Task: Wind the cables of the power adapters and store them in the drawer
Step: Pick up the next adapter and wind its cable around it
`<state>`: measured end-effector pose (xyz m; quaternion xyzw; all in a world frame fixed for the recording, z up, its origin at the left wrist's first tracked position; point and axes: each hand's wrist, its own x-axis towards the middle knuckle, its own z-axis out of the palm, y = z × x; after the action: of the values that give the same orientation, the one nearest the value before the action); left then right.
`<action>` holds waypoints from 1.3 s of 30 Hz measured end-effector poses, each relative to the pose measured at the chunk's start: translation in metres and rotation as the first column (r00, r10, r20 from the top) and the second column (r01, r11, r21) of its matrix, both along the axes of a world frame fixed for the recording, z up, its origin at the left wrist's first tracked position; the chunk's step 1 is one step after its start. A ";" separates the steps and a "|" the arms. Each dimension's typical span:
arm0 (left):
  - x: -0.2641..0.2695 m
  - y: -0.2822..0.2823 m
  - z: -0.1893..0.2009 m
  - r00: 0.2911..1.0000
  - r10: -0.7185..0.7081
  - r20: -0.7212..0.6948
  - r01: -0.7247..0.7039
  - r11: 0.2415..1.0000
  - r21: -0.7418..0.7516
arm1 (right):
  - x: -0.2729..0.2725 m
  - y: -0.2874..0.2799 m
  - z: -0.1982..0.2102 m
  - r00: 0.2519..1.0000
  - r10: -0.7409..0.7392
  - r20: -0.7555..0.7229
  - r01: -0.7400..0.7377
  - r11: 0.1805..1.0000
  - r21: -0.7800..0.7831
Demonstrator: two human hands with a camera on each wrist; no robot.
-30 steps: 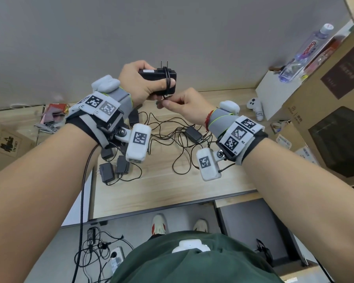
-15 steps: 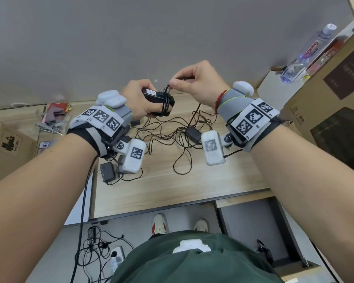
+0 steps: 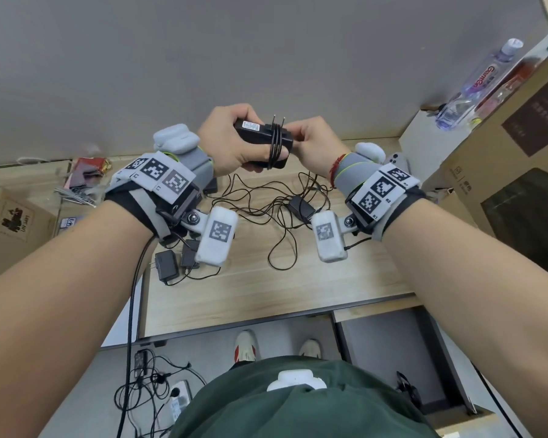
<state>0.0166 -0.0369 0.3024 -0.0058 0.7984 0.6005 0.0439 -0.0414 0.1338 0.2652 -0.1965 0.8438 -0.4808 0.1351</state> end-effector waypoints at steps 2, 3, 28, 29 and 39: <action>-0.004 -0.001 0.000 0.999 0.040 -0.004 -0.040 0.998 0.043 | 0.007 -0.005 -0.003 0.999 0.017 0.029 -0.018 0.999 0.043; -0.005 -0.002 0.000 0.998 0.064 -0.005 -0.063 0.996 0.065 | 0.010 -0.009 -0.007 0.999 0.020 0.041 -0.023 0.998 0.064; -0.004 -0.015 -0.021 0.996 0.042 0.076 -0.027 0.981 -0.194 | -0.008 0.003 0.027 0.994 -0.036 -0.099 0.036 0.999 -0.001; -0.003 -0.013 -0.019 0.997 0.025 0.069 -0.014 0.987 -0.162 | -0.010 0.004 0.025 0.995 -0.037 -0.094 0.037 0.999 -0.004; -0.005 0.001 -0.001 1.000 0.022 -0.003 -0.022 0.998 0.058 | -0.001 0.002 -0.005 0.999 -0.043 0.031 0.044 0.999 -0.031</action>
<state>0.0115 -0.0363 0.3016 -0.0122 0.7806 0.6239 0.0360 -0.0424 0.1359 0.2597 -0.1731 0.8379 -0.4999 0.1341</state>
